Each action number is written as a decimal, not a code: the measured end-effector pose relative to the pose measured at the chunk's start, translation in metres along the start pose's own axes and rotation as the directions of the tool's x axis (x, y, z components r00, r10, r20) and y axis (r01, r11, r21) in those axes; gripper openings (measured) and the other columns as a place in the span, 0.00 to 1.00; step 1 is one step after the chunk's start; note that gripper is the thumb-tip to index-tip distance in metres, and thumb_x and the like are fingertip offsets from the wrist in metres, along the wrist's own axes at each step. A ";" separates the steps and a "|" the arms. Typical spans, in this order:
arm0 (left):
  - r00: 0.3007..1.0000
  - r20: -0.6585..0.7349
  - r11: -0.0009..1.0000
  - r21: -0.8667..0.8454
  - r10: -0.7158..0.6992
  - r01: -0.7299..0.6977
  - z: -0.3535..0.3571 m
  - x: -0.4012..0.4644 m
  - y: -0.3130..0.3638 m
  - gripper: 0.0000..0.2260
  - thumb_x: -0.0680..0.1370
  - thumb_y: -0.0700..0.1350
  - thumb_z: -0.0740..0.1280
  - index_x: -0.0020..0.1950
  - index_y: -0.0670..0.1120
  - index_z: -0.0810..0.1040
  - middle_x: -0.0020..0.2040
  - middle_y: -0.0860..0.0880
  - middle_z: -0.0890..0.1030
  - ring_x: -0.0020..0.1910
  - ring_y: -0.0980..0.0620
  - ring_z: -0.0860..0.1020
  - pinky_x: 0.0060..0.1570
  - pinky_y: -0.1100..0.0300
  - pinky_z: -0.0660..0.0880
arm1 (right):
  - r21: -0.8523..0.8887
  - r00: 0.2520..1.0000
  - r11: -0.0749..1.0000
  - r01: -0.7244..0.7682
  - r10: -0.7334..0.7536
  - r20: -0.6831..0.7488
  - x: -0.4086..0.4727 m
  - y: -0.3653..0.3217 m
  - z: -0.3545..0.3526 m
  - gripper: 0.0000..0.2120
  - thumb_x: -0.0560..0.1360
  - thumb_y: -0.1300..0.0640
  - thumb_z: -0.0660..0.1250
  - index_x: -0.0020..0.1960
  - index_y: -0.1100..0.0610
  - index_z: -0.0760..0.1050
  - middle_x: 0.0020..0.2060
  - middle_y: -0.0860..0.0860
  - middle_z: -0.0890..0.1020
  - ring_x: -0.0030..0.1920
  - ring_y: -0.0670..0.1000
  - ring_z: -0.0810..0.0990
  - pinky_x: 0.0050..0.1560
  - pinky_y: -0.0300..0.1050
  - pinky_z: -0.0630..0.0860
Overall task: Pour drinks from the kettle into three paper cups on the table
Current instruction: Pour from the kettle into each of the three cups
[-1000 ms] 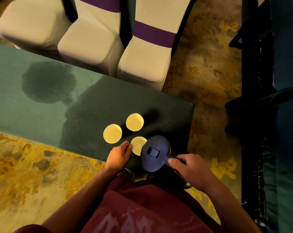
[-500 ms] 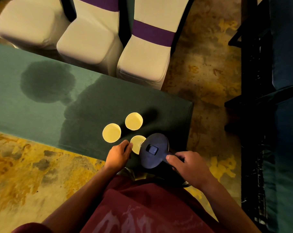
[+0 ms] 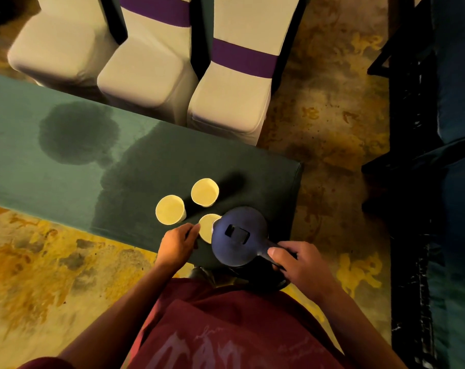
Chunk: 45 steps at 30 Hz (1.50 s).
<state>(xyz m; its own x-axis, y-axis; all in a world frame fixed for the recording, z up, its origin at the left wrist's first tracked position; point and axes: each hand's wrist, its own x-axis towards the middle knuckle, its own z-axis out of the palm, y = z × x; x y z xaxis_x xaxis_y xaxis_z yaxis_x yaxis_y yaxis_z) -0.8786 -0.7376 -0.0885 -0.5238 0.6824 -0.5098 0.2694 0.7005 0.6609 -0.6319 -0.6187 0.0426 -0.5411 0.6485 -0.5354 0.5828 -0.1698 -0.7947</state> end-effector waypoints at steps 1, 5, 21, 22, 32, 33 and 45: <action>1.000 -0.009 1.000 0.006 -0.004 0.005 -0.001 -0.001 0.001 0.19 0.82 0.54 0.60 0.35 0.48 0.76 0.29 0.49 0.81 0.27 0.51 0.79 0.37 0.46 0.78 | 0.044 1.000 0.999 -0.006 0.006 0.006 0.001 0.003 -0.001 0.16 0.70 0.44 0.66 0.30 0.53 0.74 0.24 0.45 0.73 0.28 0.46 0.72 0.33 0.48 0.66; 0.995 -0.104 0.999 0.042 0.013 -0.009 -0.007 -0.009 0.005 0.18 0.82 0.53 0.61 0.37 0.48 0.79 0.30 0.51 0.82 0.26 0.53 0.78 0.34 0.48 0.79 | 0.119 1.000 0.993 -0.011 0.010 0.009 0.005 0.006 -0.010 0.23 0.67 0.42 0.66 0.36 0.64 0.76 0.27 0.50 0.74 0.29 0.48 0.72 0.33 0.48 0.66; 0.883 -0.155 0.803 0.508 0.442 -0.312 -0.067 0.079 0.050 0.13 0.79 0.48 0.66 0.63 0.48 0.81 0.49 0.46 0.82 0.48 0.45 0.75 0.41 0.54 0.73 | 0.204 0.995 0.979 0.018 0.002 -0.096 0.056 -0.022 -0.040 0.12 0.71 0.51 0.64 0.33 0.56 0.78 0.21 0.45 0.75 0.21 0.39 0.71 0.24 0.29 0.65; 0.893 -0.120 0.787 0.534 0.433 -0.310 -0.068 0.086 0.050 0.14 0.79 0.49 0.66 0.63 0.48 0.81 0.50 0.46 0.82 0.50 0.44 0.75 0.43 0.53 0.74 | 0.214 0.994 0.977 0.022 0.001 -0.105 0.059 -0.024 -0.039 0.12 0.71 0.52 0.64 0.33 0.56 0.78 0.21 0.45 0.74 0.21 0.39 0.71 0.24 0.29 0.64; 0.948 0.055 0.816 0.494 0.314 -0.299 -0.061 0.107 0.062 0.16 0.78 0.51 0.64 0.64 0.50 0.81 0.48 0.48 0.80 0.55 0.46 0.76 0.47 0.55 0.75 | 0.202 0.982 0.979 0.033 0.006 -0.189 0.076 -0.025 -0.022 0.17 0.71 0.53 0.63 0.33 0.66 0.74 0.18 0.45 0.70 0.19 0.40 0.69 0.23 0.30 0.63; 0.948 0.053 0.824 0.482 0.312 -0.298 -0.061 0.107 0.063 0.16 0.78 0.51 0.64 0.64 0.50 0.81 0.47 0.48 0.80 0.55 0.46 0.76 0.46 0.55 0.75 | 0.202 0.981 0.979 0.032 0.008 -0.192 0.076 -0.026 -0.021 0.16 0.71 0.52 0.63 0.33 0.64 0.75 0.18 0.45 0.70 0.19 0.40 0.69 0.23 0.30 0.63; 0.965 -0.045 0.905 0.362 0.257 -0.224 -0.064 0.112 0.063 0.11 0.79 0.45 0.65 0.56 0.50 0.85 0.46 0.47 0.86 0.40 0.49 0.80 0.36 0.59 0.73 | 0.055 0.994 0.998 0.032 -0.026 -0.109 0.087 -0.037 -0.020 0.20 0.73 0.50 0.64 0.35 0.67 0.75 0.20 0.46 0.70 0.21 0.41 0.68 0.25 0.34 0.63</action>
<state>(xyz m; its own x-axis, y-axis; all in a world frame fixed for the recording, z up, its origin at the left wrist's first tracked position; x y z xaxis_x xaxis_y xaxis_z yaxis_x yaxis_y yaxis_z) -0.9717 -0.6309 -0.0688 -0.4727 0.8293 -0.2980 0.6534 0.5568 0.5130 -0.6882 -0.5416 0.0312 -0.4866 0.7296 -0.4805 0.5311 -0.1896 -0.8258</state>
